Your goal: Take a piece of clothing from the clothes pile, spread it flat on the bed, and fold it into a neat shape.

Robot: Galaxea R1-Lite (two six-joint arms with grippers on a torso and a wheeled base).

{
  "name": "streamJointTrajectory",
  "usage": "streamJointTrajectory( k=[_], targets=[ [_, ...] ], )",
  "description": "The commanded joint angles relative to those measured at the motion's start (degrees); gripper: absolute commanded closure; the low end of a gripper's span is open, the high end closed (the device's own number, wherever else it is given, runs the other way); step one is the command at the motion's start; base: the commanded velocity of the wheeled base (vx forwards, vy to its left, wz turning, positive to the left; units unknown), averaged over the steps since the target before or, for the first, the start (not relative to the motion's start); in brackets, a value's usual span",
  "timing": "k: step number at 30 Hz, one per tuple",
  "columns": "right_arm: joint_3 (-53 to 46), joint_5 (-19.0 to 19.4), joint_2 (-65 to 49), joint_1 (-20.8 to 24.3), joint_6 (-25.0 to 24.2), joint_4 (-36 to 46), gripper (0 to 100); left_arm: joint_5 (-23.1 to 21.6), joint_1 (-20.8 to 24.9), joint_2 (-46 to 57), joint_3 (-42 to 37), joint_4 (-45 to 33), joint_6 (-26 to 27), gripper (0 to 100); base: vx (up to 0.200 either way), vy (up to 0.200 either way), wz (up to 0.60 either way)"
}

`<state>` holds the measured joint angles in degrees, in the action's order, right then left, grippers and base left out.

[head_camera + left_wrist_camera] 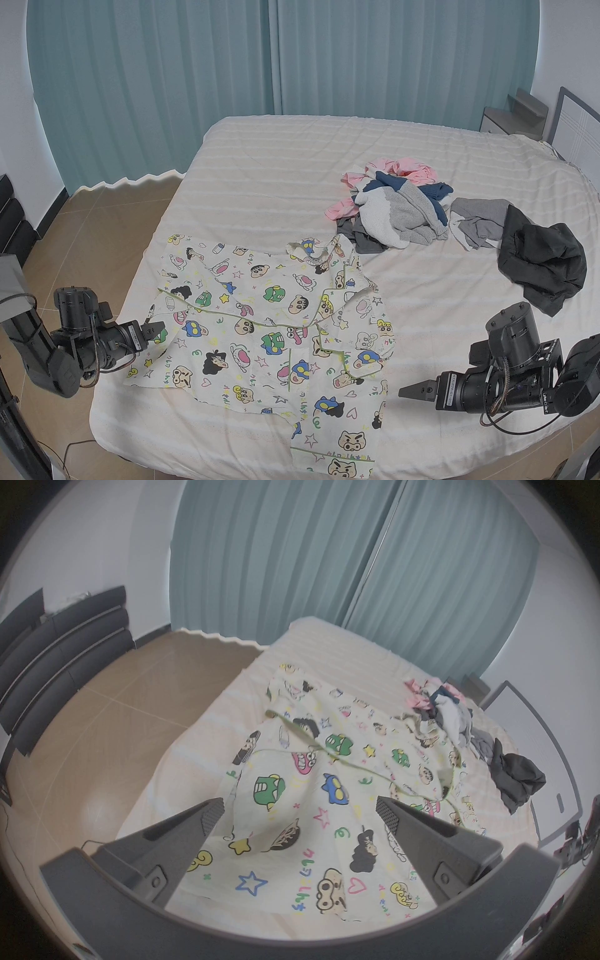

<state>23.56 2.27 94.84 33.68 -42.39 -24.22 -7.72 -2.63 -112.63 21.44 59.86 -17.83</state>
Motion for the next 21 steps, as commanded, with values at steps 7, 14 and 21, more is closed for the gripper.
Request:
streamJointTrajectory(
  k=[7,14,21],
  targets=[
    [-1.5,-0.2,-1.2,0.6,-0.1,-0.4,0,-4.9,-2.9,-8.6,10.6,-6.2,0.9,0,0.000,0.000,0.00],
    [-1.7,-0.2,-1.3,0.6,-0.1,-0.4,0,-5.0,-3.1,-12.8,14.5,-6.1,0.7,0,0.000,0.000,0.00],
    [-2.0,-0.2,-2.3,0.6,-0.2,-0.4,0,-5.2,-3.0,-16.7,17.1,-6.1,-1.2,0,0.000,0.000,0.00]
  ],
)
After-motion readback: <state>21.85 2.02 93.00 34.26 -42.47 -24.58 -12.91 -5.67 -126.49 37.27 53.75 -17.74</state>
